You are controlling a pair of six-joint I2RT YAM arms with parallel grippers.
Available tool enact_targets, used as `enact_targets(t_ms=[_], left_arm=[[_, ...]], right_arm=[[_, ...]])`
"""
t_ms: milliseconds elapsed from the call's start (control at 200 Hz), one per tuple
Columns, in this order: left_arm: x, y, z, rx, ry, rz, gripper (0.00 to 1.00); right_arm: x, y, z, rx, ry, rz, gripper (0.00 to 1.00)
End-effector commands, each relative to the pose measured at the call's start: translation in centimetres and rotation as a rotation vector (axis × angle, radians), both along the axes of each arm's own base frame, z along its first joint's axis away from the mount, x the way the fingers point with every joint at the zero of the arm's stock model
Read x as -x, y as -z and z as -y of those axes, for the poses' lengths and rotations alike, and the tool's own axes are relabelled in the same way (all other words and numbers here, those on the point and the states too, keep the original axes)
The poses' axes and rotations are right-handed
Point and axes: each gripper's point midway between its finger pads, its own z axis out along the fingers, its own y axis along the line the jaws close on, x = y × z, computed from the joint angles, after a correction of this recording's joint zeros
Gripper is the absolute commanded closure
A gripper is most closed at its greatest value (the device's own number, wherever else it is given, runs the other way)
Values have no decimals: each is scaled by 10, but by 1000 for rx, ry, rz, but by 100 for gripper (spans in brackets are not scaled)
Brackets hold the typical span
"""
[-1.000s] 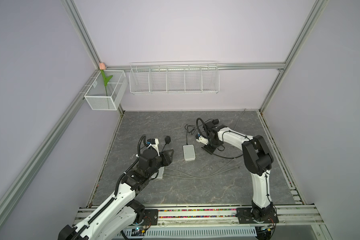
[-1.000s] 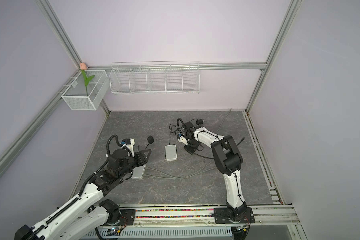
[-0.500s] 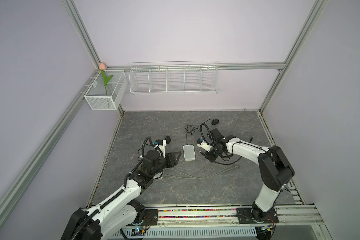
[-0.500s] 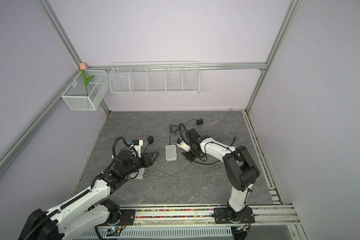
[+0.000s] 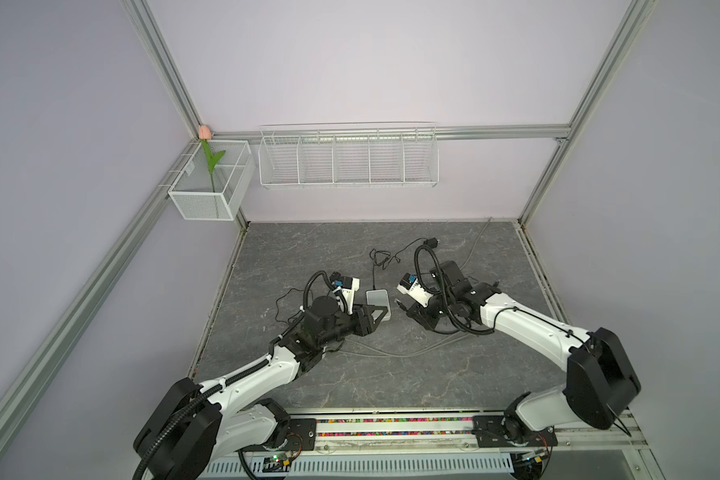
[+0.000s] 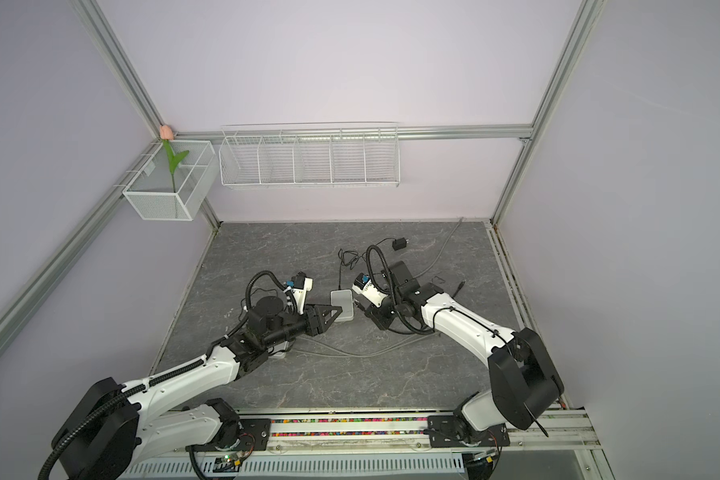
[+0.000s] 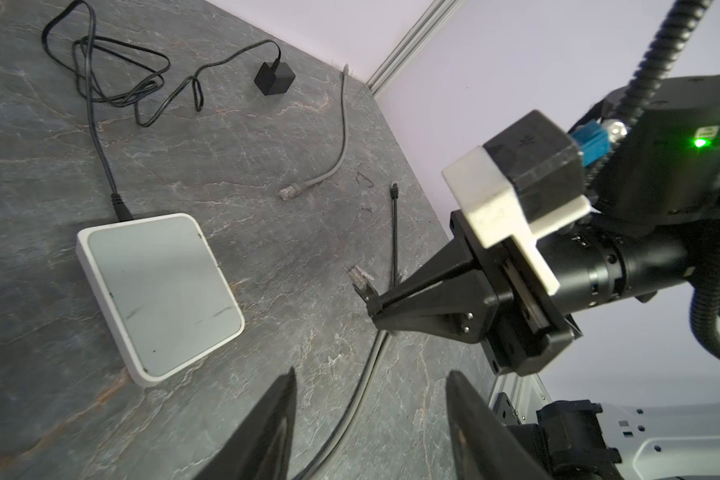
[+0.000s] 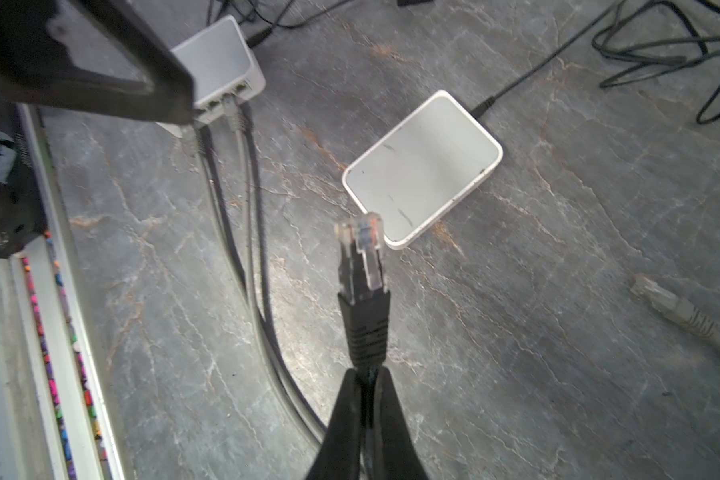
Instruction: Insert the plug into the switch port
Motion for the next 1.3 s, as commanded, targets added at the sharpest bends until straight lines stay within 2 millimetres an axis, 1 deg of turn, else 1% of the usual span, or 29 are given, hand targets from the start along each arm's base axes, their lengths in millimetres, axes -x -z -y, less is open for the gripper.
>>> enact_targets(t_ms=[0, 190, 340, 415, 555, 790, 920, 1135, 1165, 1195, 1245, 1295], left_arm=[[1, -32, 13, 64, 40, 79, 43], [7, -38, 29, 58, 79, 105, 43], [7, -39, 37, 67, 93, 105, 44], [7, -39, 39, 69, 96, 105, 46], [5, -39, 43, 68, 96, 104, 51], [6, -43, 44, 73, 96, 110, 65], [6, -41, 44, 62, 100, 112, 79], [10, -39, 44, 53, 123, 119, 95], [11, -40, 44, 53, 125, 127, 96], [12, -41, 43, 52, 130, 135, 97], [15, -43, 41, 54, 138, 157, 99], [19, -46, 39, 57, 150, 181, 100]], right_arm=[[19, -19, -13, -116, -72, -13, 93], [35, -33, -19, -188, -136, -40, 93], [43, -42, -20, -228, -165, -39, 93], [46, -46, -20, -241, -173, -34, 93], [49, -49, -18, -246, -175, -25, 93], [48, -46, -17, -235, -167, -27, 93], [47, -47, -18, -236, -164, -26, 93], [49, -54, -19, -251, -170, -27, 93], [49, -54, -19, -252, -170, -30, 92], [50, -56, -19, -256, -171, -30, 89], [52, -61, -19, -275, -179, -29, 82], [57, -70, -20, -315, -199, -22, 72]])
